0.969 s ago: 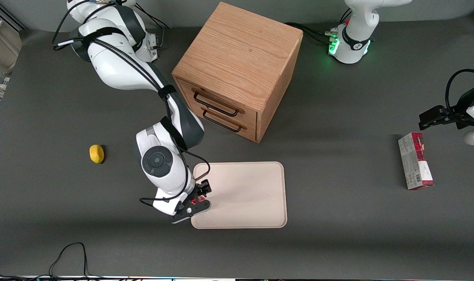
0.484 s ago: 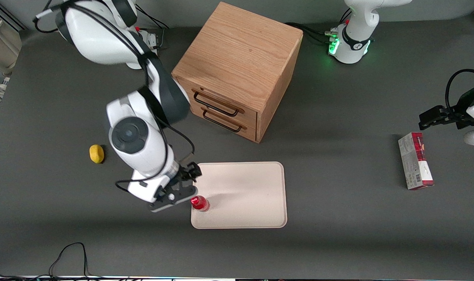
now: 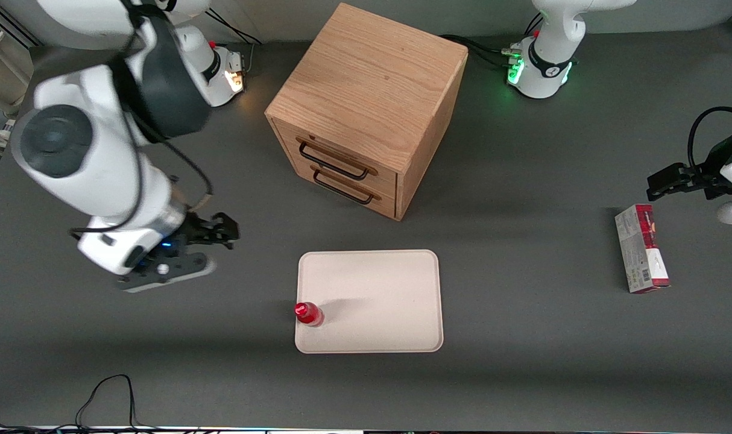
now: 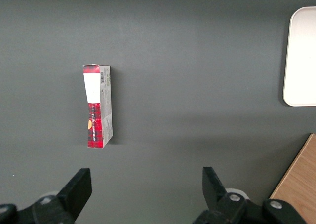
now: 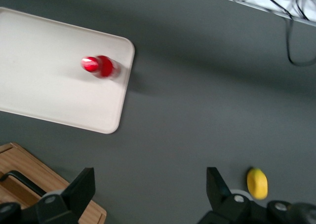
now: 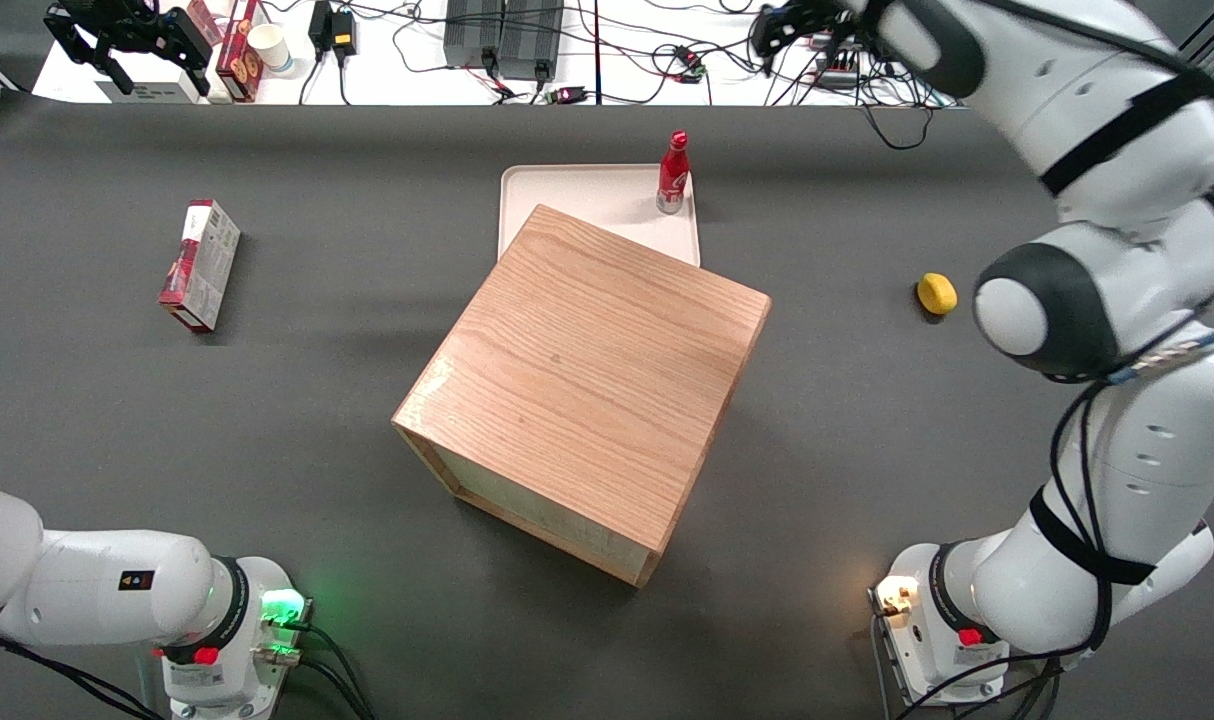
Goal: Place coke bottle on tray
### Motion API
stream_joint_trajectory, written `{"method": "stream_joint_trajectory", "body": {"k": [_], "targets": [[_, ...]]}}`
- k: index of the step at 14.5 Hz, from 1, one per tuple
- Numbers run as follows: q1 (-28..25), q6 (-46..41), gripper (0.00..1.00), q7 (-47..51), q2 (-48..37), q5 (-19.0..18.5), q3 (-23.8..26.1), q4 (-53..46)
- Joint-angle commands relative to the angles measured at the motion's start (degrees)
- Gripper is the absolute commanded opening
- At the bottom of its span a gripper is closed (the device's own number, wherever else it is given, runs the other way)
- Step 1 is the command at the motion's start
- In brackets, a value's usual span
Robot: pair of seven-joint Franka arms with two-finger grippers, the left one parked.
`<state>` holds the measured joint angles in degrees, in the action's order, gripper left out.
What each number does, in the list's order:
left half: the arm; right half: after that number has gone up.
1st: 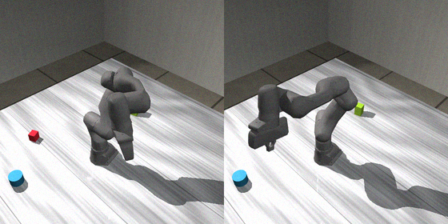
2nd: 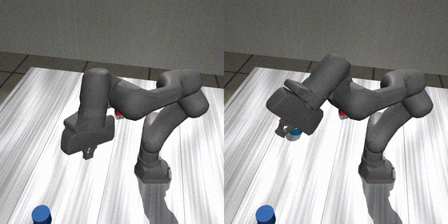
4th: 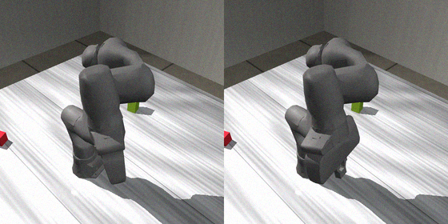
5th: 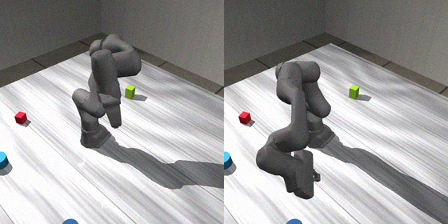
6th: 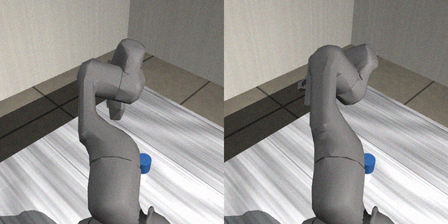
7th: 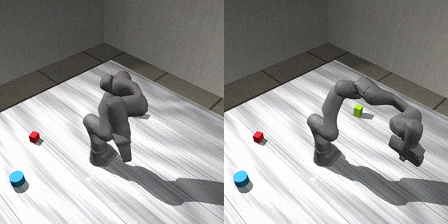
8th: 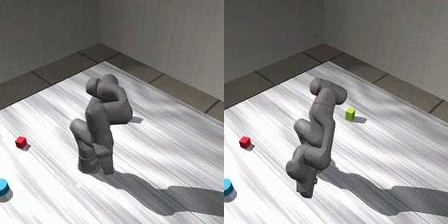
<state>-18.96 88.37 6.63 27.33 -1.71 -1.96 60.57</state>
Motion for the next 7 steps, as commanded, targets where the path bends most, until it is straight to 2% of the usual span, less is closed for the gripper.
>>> {"method": "stream_joint_trajectory", "body": {"k": [1, 4, 7], "targets": [[5.06, 2.24, 1.0, -0.04, -10.52, 1.97, 0.64, 13.32], [10.34, 8.38, 1.0, -0.04, -18.69, 1.97, 0.82, 24.2], [14.03, 9.54, 1.0, -0.22, -22.66, 1.8, 0.82, 28.62]]}}
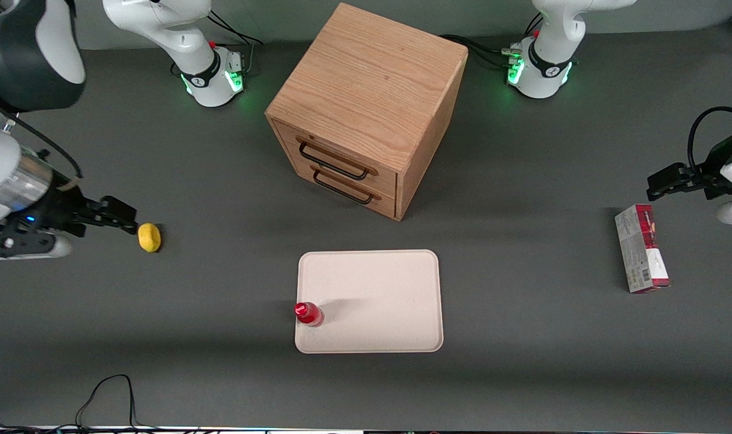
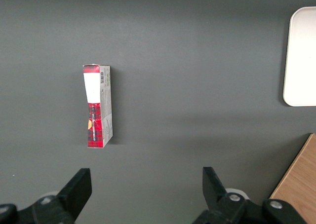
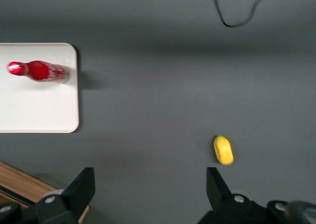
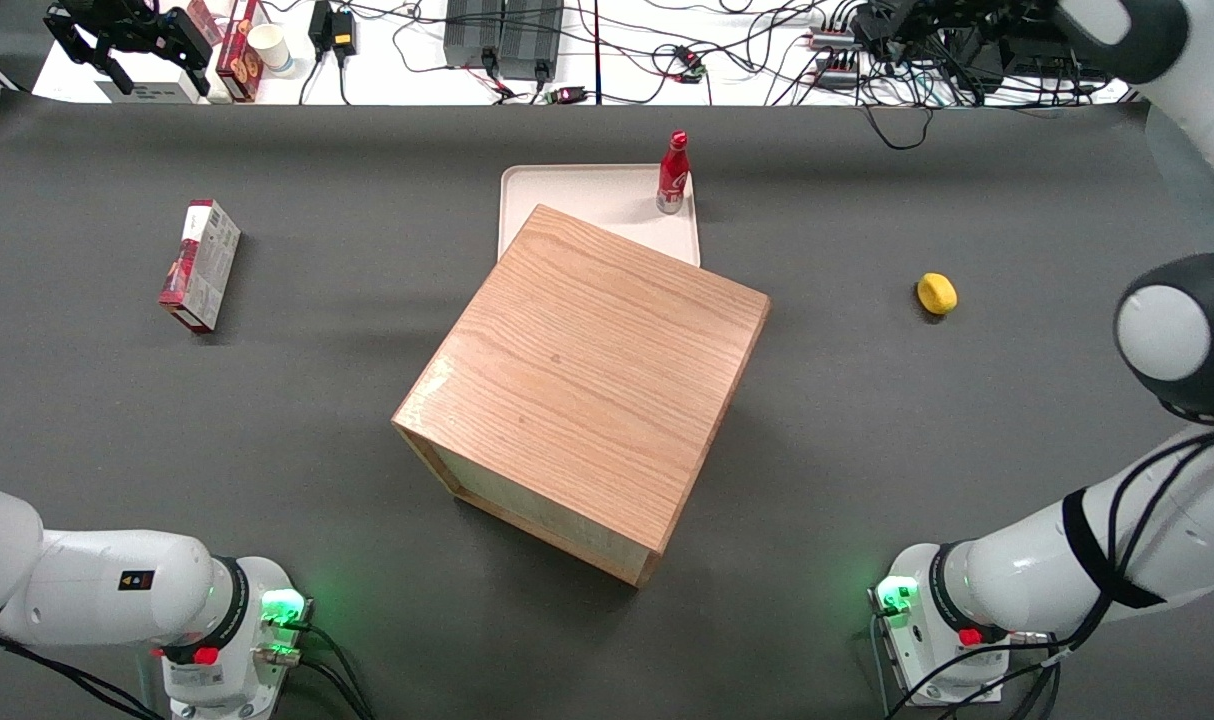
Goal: Place coke bottle on tray
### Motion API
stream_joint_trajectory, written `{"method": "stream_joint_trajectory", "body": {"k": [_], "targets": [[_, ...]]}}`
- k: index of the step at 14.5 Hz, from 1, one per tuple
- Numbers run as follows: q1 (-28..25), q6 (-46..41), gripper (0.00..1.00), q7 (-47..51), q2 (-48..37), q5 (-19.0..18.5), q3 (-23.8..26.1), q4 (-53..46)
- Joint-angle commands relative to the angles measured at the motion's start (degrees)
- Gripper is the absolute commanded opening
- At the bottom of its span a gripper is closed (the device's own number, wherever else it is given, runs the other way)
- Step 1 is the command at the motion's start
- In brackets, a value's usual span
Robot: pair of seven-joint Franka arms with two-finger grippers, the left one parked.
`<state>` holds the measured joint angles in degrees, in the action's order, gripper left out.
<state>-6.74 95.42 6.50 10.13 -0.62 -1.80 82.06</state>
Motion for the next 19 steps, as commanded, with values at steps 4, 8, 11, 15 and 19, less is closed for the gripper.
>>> {"method": "stream_joint_trajectory", "body": {"k": [4, 8, 11, 15, 19], "targets": [[3.22, 0.48, 1.0, -5.62, -7.06, -0.08, 0.04, 8.65], [3.14, -3.39, 1.0, -5.89, -7.05, -0.08, -2.68, 7.07], [3.14, -5.32, 1.0, -5.97, -7.05, -0.08, -2.86, 5.92], [3.31, -5.33, 1.0, -6.24, -6.53, -0.08, -2.95, 6.01], [3.05, -5.24, 1.0, -6.24, -6.53, -0.08, -3.65, 5.92]]}}
